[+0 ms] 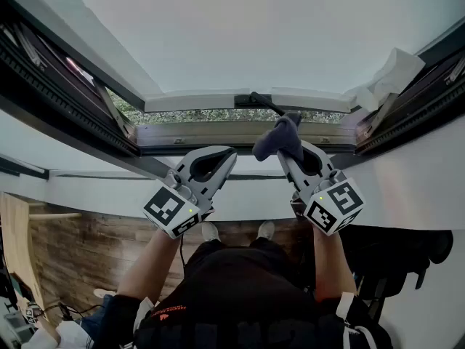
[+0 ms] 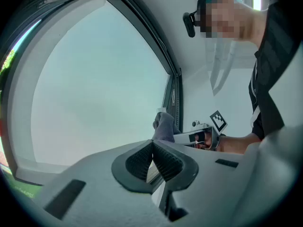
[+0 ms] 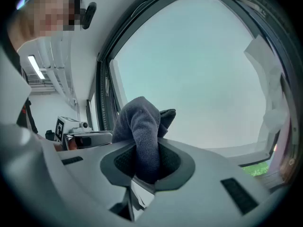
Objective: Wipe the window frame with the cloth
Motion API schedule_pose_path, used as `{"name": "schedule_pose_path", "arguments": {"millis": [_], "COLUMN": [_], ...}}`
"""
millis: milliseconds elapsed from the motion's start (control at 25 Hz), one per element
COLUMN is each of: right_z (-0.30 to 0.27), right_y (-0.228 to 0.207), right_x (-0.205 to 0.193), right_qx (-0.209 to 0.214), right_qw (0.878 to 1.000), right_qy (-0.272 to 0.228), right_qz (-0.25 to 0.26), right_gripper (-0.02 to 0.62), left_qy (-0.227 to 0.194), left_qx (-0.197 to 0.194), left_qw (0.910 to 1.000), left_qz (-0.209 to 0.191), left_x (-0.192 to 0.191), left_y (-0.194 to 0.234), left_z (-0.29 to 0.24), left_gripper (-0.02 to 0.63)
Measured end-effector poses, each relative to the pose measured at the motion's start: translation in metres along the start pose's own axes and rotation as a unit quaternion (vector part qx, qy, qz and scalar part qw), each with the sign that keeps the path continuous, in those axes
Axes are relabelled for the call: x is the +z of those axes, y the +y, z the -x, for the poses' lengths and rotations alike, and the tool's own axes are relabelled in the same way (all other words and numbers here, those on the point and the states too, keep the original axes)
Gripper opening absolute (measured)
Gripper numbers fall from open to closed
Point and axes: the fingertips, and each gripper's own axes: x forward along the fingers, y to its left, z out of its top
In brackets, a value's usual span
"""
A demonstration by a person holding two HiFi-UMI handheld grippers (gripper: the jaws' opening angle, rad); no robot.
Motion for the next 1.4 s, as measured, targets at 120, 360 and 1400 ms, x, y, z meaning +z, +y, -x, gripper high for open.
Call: {"name": "schedule_pose_path", "arguments": {"millis": [120,360,1400], "right_z": [0.000,0.004,0.155], "right_y": [0.000,-0.004,-0.148], "right_x": [0.000,0.005,0.133], "right_qx": [-0.002,-0.018,-0.226], "right_qw": [1.000,1.000,0.960], "right_qy": [-0.001,-0.009,-0.105], "right_qz": [0.000,0.006,0.132], "right_gripper": [0.060,0.060,0.060], "left_qy": [-0.001,-0.004,-0.066], "left_qx": [-0.003,-0.015,-0.162], "left_qw": [1.0000,0.9999,0.9803], "left_qz": [0.000,-0.001,-0.091], "left_x": [0.001,0.002,0.082], "left_y": [-0.001,-0.003,-0.091], "left_z": [-0.001,-0.007,-0.187], "left_gripper": [0.020,0.020,0.020]}}
